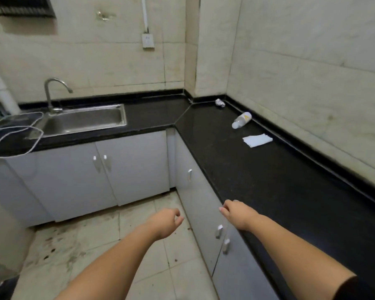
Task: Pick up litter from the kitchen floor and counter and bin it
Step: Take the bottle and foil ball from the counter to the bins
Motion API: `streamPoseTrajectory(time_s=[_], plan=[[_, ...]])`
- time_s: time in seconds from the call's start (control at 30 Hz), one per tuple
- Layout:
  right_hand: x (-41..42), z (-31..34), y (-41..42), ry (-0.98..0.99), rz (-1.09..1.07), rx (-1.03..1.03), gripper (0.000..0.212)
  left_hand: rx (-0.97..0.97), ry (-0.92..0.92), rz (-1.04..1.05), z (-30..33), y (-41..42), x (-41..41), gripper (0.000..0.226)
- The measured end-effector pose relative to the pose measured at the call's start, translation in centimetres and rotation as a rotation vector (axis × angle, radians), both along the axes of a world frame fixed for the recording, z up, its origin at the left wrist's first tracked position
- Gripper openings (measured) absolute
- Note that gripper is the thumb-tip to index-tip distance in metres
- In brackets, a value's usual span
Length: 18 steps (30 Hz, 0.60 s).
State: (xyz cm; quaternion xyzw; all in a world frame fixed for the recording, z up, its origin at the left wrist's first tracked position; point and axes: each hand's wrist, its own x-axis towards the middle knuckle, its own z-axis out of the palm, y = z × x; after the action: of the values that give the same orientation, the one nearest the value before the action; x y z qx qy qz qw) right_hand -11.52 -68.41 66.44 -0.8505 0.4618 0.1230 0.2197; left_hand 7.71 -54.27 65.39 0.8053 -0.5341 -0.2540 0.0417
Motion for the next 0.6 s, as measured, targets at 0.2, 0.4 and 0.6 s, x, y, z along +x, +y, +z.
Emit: streamPoseTrajectory(time_s=[0.2,0.4,0.6], plan=[[4.1,0.3,-10.7,-0.032,-0.168,-0.047,0.041,-0.003,-0.049,-0.194,0.5,-14.4,6.5,0.042],[6.9,0.7,-20.1,-0.036,-0.39,-0.05,0.04,-0.02,-0.086,-0.374,2.5,-28.8,12.1,0.041],[7.9,-0.9,-28.8,-0.055,-0.516,-0.06,0.042,-0.004,-0.091,-0.499,1.2,-41.1,12.9,0.04]])
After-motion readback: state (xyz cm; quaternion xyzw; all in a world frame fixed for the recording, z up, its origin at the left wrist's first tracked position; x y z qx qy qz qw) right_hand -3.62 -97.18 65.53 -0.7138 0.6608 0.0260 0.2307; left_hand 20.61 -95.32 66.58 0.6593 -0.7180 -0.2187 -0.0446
